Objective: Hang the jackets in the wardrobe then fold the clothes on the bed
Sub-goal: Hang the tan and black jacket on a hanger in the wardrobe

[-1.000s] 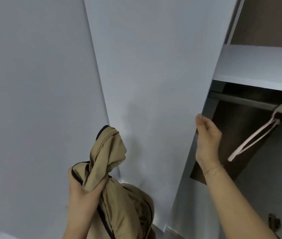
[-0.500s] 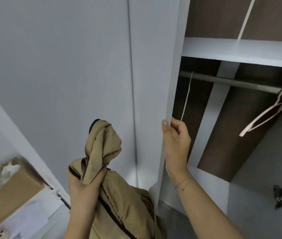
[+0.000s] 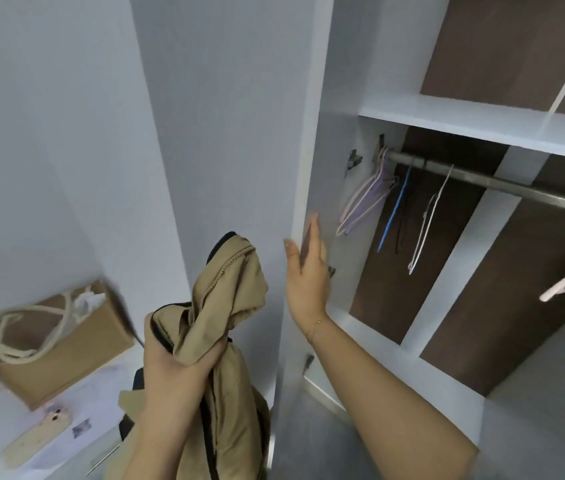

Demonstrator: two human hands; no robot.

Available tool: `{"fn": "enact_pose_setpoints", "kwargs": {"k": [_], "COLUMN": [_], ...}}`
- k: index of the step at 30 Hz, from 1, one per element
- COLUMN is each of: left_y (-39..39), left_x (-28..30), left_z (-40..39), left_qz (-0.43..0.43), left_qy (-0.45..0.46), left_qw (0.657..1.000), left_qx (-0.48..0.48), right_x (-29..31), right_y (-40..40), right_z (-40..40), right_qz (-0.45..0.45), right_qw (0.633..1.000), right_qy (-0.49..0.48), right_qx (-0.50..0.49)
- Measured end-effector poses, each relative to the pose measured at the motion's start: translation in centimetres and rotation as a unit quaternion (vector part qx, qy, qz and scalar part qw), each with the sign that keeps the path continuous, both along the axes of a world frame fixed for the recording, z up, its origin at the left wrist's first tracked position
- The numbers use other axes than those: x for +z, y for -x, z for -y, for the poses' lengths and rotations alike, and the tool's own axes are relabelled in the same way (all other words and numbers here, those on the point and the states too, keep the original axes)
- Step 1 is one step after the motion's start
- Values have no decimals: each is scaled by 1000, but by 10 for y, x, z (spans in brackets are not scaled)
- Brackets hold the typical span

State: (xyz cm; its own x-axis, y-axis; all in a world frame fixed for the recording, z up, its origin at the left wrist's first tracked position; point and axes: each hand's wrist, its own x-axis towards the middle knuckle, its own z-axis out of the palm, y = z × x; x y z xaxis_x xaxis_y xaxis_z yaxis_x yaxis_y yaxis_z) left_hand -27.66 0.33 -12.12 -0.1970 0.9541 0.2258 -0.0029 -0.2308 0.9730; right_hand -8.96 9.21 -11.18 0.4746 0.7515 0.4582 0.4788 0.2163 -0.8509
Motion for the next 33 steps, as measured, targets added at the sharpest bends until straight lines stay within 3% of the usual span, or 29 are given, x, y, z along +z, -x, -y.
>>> {"fn": "enact_pose_setpoints", "kwargs": {"k": [6, 11, 13, 15, 19, 22, 26, 33], "left_y": [36, 48, 49, 46, 19, -13, -72, -207], "left_x": [6, 6, 3, 0, 5, 15, 33, 52], "left_z": [3, 6, 4, 2, -5, -9, -20, -38], "left_qz": [5, 13, 15, 18, 52, 79, 83, 131], "left_qy": [-18, -14, -8, 9, 35, 48, 42, 62], "left_qw": [999, 998, 998, 999, 998, 994, 984, 947], "left_qx": [48, 59, 55, 47, 7, -57, -153, -285], "right_x": [-1, 1, 2, 4, 15, 27, 39, 35], "right_y": [38, 37, 27, 12, -26, -64, -123, -225], "right_z": [-42, -60, -60, -50, -11, 29, 81, 138], "right_qz": [66, 211, 229, 187, -2, -3, -7, 60], "right_qw": [998, 976, 971, 976, 969, 963, 976, 996], "right_qy": [-2, 48, 55, 51, 84, 102, 106, 44], "right_qx": [-21, 2, 34, 101, 234, 248, 191, -47]}}
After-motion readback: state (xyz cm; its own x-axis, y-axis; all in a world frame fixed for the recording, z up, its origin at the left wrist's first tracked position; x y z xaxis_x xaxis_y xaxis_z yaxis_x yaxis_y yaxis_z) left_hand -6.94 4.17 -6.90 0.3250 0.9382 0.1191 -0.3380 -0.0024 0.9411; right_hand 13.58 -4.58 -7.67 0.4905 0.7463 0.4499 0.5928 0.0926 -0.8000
